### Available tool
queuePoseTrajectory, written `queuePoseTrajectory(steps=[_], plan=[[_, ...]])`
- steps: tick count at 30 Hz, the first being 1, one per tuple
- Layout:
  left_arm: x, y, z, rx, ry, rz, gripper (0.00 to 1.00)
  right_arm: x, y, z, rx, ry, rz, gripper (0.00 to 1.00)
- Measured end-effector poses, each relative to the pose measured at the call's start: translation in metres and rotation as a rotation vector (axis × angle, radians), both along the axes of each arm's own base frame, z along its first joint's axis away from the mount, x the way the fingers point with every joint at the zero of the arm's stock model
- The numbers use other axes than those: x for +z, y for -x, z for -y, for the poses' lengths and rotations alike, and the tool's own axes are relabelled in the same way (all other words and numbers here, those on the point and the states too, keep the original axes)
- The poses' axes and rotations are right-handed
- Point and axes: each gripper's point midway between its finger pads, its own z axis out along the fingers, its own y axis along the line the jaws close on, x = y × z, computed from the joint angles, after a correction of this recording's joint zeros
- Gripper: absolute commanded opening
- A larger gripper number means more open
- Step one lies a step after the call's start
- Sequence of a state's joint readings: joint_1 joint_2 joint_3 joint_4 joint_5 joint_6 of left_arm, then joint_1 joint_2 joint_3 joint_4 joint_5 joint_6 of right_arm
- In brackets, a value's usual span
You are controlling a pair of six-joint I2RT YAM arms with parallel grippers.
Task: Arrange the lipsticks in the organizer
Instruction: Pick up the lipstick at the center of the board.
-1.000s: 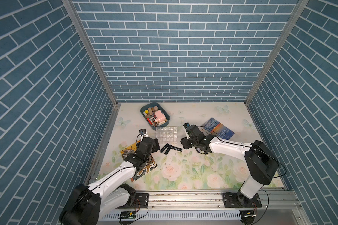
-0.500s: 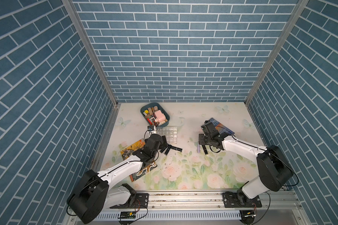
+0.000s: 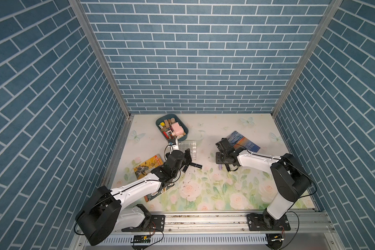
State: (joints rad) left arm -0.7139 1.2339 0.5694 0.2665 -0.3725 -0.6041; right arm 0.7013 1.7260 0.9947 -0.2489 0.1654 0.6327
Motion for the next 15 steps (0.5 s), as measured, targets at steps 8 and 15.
queuePoseTrajectory(steps=[8,15], plan=[[0.0059,0.0025,0.0,-0.01,0.022,0.02,0.88,-0.0042,-0.0035,-0.007,-0.009,0.012,-0.001,0.42],[0.0068,0.0029,0.0012,-0.017,0.026,0.021,0.89,-0.0096,-0.0043,-0.0037,-0.042,0.023,-0.005,0.41]])
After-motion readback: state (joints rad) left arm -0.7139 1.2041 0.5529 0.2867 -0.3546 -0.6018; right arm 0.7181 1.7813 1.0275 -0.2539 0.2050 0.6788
